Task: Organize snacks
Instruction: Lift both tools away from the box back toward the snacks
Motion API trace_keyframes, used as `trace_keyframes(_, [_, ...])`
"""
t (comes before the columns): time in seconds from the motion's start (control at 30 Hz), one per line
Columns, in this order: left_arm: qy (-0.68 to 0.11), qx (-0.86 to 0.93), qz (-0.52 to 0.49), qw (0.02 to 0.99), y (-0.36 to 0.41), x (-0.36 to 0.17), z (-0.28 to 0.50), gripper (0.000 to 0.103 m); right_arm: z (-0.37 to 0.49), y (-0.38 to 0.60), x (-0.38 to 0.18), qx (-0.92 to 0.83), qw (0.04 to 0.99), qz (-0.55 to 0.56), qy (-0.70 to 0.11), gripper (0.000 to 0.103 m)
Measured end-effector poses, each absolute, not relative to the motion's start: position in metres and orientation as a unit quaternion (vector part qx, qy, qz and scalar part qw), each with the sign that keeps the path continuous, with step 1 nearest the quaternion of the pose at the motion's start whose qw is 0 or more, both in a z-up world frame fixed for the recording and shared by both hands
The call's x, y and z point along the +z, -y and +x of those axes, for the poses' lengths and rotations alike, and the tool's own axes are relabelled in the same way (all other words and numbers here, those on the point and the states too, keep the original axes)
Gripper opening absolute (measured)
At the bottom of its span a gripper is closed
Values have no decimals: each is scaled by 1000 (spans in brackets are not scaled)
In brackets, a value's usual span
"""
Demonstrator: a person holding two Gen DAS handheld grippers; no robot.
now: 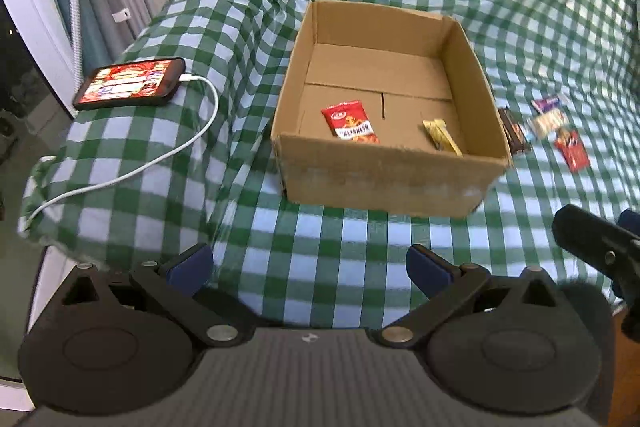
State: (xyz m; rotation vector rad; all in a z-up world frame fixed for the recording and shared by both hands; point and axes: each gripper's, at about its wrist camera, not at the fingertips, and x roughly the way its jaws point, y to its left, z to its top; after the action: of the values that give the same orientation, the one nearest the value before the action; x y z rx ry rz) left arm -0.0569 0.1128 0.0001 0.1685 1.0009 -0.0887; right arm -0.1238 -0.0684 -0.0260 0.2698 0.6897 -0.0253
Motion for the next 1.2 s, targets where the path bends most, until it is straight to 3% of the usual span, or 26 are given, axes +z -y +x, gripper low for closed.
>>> trace_keyframes(0.5, [-467, -42, 82, 879, -127, 18, -120, 103, -194, 46, -15, -16, 951, 89, -295, 102])
trace_keyframes(1.2, [-449, -40, 69, 890, -134, 37, -138, 103, -205, 36, -4, -5, 958, 72, -276, 102])
